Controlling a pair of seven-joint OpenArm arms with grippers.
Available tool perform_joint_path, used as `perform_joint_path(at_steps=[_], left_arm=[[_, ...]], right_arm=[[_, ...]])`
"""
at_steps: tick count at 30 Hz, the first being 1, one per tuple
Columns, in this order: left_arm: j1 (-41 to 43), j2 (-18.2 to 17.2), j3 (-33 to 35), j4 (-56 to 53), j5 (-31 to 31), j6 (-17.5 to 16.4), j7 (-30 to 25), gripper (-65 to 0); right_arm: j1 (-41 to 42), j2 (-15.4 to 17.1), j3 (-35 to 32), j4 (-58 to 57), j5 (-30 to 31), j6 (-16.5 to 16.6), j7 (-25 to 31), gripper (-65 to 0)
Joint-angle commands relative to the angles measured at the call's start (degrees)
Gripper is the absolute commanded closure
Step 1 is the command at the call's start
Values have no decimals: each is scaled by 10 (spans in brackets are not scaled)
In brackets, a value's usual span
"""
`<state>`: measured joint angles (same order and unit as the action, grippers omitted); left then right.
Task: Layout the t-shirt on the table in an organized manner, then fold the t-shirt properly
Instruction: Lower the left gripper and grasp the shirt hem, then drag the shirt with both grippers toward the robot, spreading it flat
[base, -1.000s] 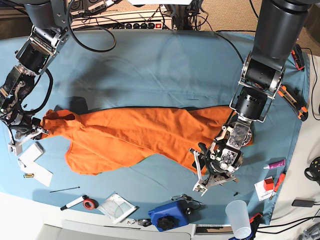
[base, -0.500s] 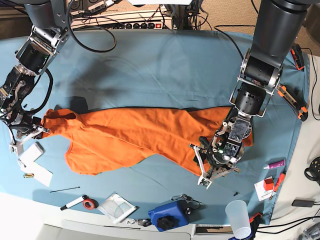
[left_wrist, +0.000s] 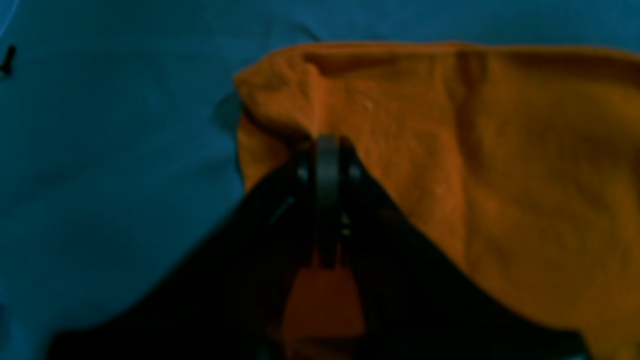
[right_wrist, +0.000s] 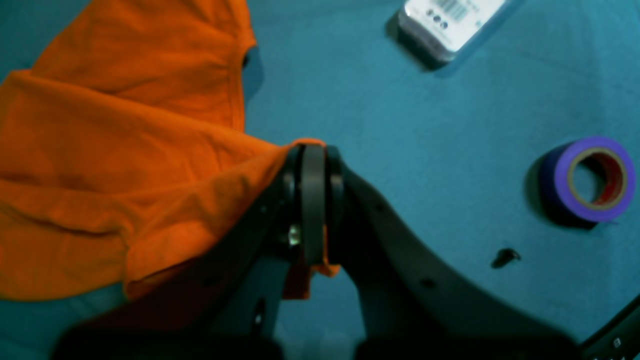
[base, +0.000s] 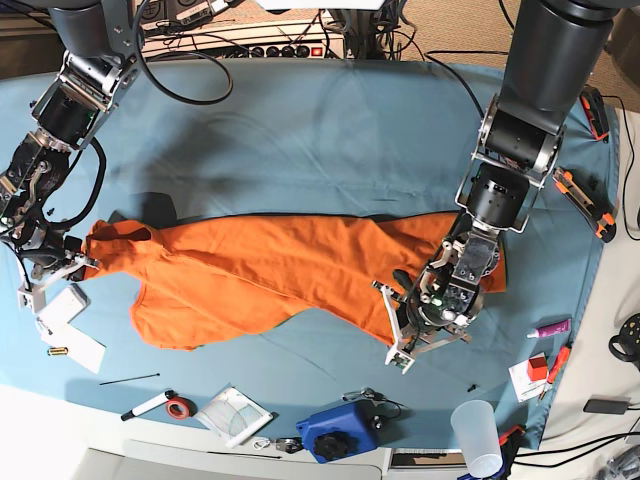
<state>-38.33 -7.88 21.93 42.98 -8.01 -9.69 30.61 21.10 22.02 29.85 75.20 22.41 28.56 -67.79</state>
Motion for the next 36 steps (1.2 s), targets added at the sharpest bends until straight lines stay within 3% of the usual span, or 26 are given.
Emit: perform_joint_path(at_steps=[1, 5, 10, 20, 25, 36], left_arm=[[-6, -2, 0, 12, 7, -2, 36, 0], [-6, -2, 0, 76, 7, -1, 88, 0], [-6, -4, 0, 174, 9, 55, 177, 0], [-6, -14, 0, 342, 9, 57, 325, 0], [-5, -21, 0, 344, 9, 65, 373, 0], [50, -68, -2, 408, -6, 73, 393, 0]], right_arm=[[14, 13, 1, 9, 5, 3, 18, 0], [15, 14, 1, 9, 7, 3, 26, 0], [15, 13, 1, 9, 7, 3, 38, 0], [15, 13, 1, 9, 14, 3, 43, 0], [15, 13, 2, 9, 23, 3, 43, 0], [15, 13, 2, 9, 37, 3, 41, 0]])
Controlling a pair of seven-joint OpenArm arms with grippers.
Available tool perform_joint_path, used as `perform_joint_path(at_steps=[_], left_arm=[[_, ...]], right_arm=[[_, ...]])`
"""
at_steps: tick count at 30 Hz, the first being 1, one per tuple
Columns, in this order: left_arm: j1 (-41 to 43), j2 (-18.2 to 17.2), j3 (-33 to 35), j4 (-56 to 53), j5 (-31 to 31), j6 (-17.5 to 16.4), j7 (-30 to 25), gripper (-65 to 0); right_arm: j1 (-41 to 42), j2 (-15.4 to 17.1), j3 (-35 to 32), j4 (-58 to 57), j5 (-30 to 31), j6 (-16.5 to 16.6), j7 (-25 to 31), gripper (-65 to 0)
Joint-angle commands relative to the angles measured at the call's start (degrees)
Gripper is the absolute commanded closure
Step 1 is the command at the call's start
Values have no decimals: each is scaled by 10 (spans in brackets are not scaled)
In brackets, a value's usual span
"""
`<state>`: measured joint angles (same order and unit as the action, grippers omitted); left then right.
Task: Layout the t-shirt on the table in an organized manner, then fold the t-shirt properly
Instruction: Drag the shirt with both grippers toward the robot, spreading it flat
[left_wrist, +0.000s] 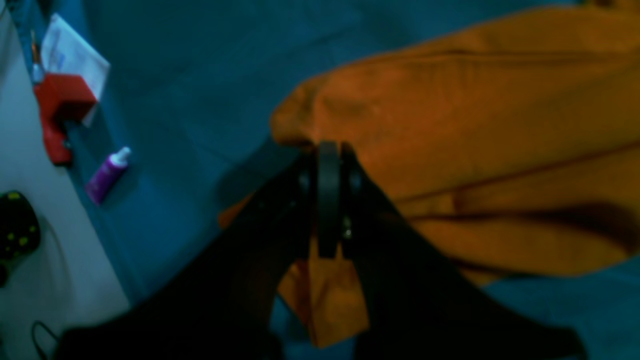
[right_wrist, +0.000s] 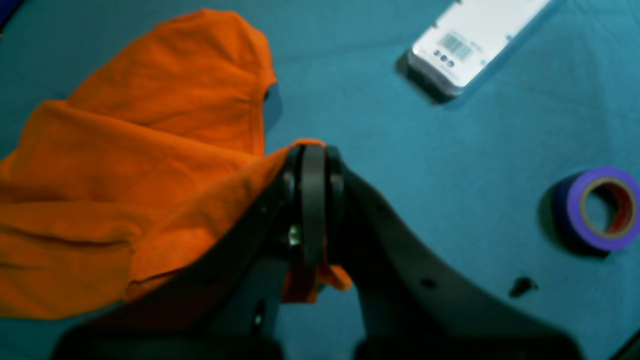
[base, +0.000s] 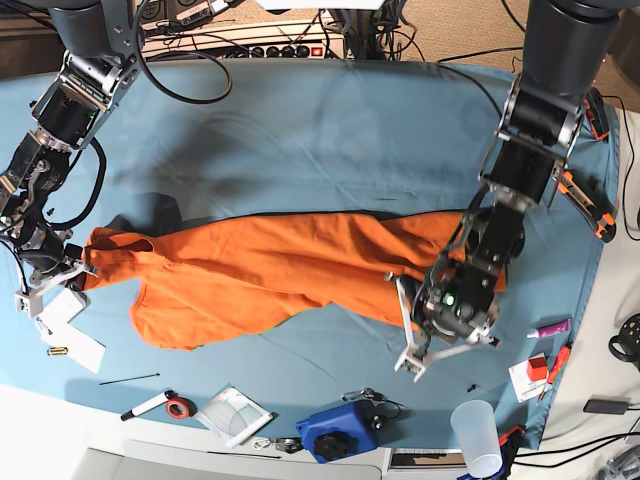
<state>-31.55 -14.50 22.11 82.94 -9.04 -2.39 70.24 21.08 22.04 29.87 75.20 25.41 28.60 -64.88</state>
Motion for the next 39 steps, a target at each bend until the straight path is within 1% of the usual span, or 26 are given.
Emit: perform_joint_path(at_steps=[1, 4, 6, 9, 11, 14, 16, 20, 22, 26, 31, 35, 39], left_arm=[[-3, -5, -5, 26, 4, 0, -4, 0], [50, -14, -14, 88, 4, 0, -8, 0], [92, -16, -31, 133, 4, 0, -10, 0], [163, -16, -70, 203, 4, 0, -18, 0], [212, -16, -103, 248, 4, 0, -25, 0], [273, -16, -145, 303, 4, -2, -40, 0], [299, -16, -164, 328, 4, -2, -45, 0], [325, -16, -175, 353, 4, -2, -47, 0], [332, -16, -175, 354, -7, -2, -47, 0], [351, -24, -175, 354, -28, -5, -60, 0], [368, -28, -175, 354, -28, -6, -60, 0], [373, -28, -175, 354, -28, -6, -59, 0], [390, -28, -175, 354, -28, -6, -51, 0]], right_arm=[[15, 13, 2, 9, 7, 3, 10, 0], [15, 13, 2, 9, 12, 3, -4, 0], [15, 13, 2, 9, 33, 3, -29, 0], [15, 13, 2, 9, 70, 5, -66, 0], [15, 13, 2, 9, 84, 13, -81, 0], [15, 13, 2, 9, 89, 14, -89, 0], [15, 13, 2, 9, 89, 14, -89, 0], [14, 13, 2, 9, 77, 14, -91, 0], [7, 13, 2, 9, 65, 14, -90, 0], [-24, 13, 2, 9, 66, 14, -87, 0], [-58, 13, 2, 9, 70, 14, -85, 0], [-62, 13, 2, 9, 97, 14, -87, 0], [-62, 13, 2, 10, 97, 14, -88, 0]])
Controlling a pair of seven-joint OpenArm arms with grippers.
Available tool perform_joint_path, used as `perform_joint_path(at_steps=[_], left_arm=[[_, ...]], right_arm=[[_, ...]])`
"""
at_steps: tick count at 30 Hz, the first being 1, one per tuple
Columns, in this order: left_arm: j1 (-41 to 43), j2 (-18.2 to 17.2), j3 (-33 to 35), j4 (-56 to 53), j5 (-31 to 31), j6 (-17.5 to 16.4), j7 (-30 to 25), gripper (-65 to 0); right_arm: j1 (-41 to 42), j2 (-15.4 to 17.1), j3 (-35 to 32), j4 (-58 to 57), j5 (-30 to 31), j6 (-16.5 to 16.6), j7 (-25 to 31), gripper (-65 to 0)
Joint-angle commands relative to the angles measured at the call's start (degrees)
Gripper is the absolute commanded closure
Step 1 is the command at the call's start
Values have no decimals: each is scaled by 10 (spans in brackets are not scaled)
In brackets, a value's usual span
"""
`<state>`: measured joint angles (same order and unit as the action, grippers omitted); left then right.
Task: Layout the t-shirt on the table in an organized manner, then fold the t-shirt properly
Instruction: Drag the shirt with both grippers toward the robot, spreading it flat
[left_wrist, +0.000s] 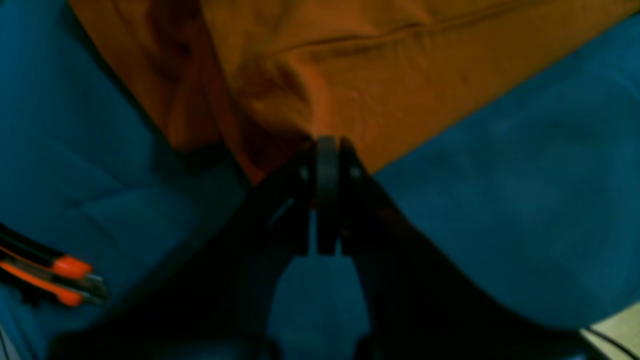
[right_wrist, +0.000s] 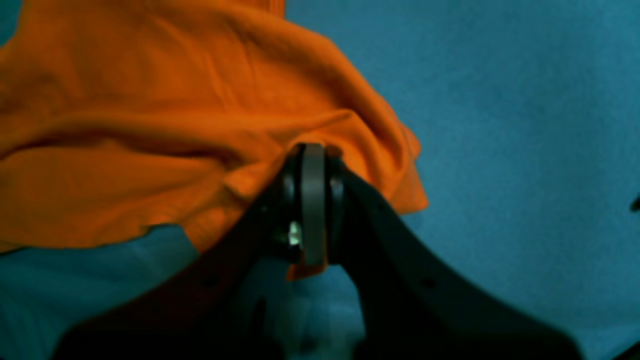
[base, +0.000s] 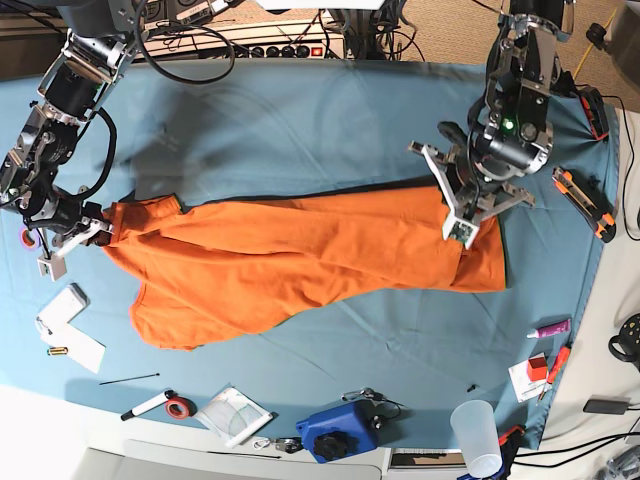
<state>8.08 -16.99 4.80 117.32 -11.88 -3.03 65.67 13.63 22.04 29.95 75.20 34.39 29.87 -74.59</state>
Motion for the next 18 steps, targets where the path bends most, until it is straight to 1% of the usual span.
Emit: perform_joint_path(at_steps=[1, 10, 14, 18], left_arm=[[-1, -3, -2, 10, 0, 0, -5, 0], [47, -3, -2, 13, 0, 0, 1, 0], [73, -3, -2, 25, 1, 0, 3, 0], [98, -3, -2, 52, 15, 0, 3, 0]], right_arm=[[13, 13, 2, 10, 8, 2, 8, 0], [11, 13, 2, 26, 23, 2, 0, 0], [-10, 13, 2, 94, 22, 2, -1, 0], [-56, 13, 2, 183, 22, 2, -2, 0]])
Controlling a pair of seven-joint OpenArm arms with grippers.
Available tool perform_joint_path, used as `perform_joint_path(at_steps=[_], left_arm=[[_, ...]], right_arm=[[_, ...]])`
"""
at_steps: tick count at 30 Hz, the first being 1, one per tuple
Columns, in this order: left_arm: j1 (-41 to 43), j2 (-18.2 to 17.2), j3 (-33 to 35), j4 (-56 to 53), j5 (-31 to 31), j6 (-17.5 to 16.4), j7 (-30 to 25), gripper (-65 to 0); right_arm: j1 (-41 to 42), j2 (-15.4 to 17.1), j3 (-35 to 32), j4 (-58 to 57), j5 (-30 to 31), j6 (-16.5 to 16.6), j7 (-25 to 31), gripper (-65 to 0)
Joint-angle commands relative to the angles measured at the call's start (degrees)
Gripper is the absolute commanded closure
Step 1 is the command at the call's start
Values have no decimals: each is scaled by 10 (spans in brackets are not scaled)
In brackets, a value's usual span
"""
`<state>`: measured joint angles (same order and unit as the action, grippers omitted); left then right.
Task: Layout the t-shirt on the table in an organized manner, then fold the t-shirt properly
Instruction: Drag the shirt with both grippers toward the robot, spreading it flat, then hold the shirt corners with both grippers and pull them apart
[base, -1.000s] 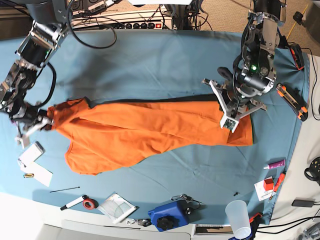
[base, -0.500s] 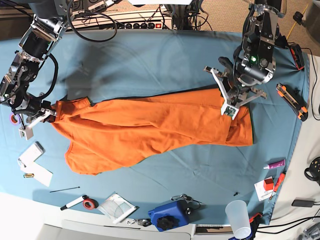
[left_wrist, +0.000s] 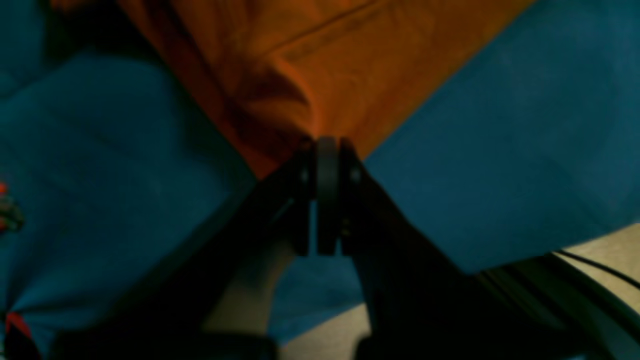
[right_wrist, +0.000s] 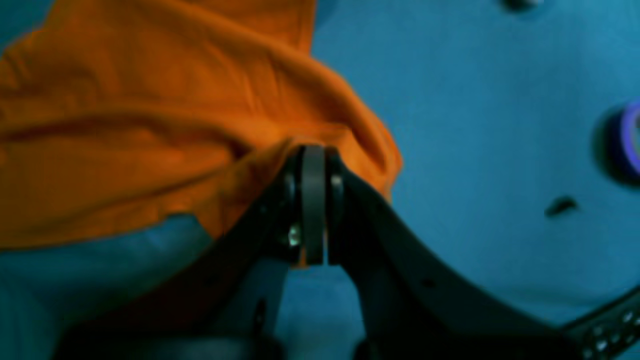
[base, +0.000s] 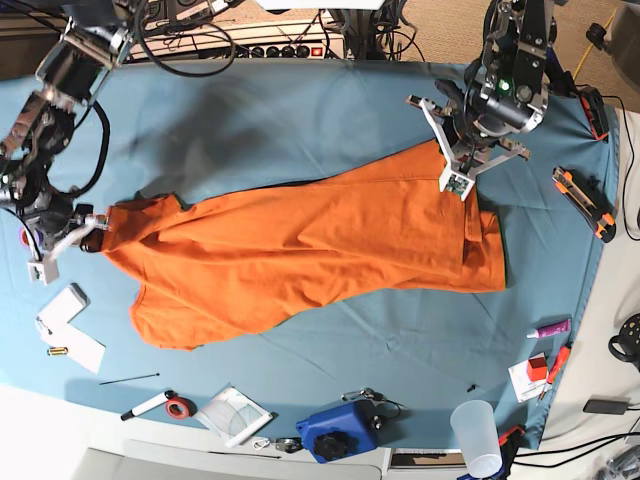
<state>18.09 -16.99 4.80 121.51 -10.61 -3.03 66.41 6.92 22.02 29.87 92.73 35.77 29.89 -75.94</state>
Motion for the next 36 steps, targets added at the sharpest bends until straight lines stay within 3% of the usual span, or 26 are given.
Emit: perform_joint_path(at_steps=[1, 12, 19, 25, 36], left_arm=[[5, -3, -2, 19, 8, 0, -4, 0], [90, -3, -2, 67, 23, 0, -4, 0], [139, -3, -2, 67, 126, 1, -38, 0], [144, -3, -2, 67, 158, 1, -40, 0], [146, -3, -2, 66, 158, 0, -15, 0]], right_arm=[[-3, 13, 3, 28, 8, 1, 11, 0], [-146, 13, 9, 170, -3, 1, 11, 0], [-224, -16, 106, 214, 14, 7, 12, 0], [-245, -55, 191, 214, 39, 53, 5, 0], [-247, -63, 197, 214, 56, 55, -10, 0]])
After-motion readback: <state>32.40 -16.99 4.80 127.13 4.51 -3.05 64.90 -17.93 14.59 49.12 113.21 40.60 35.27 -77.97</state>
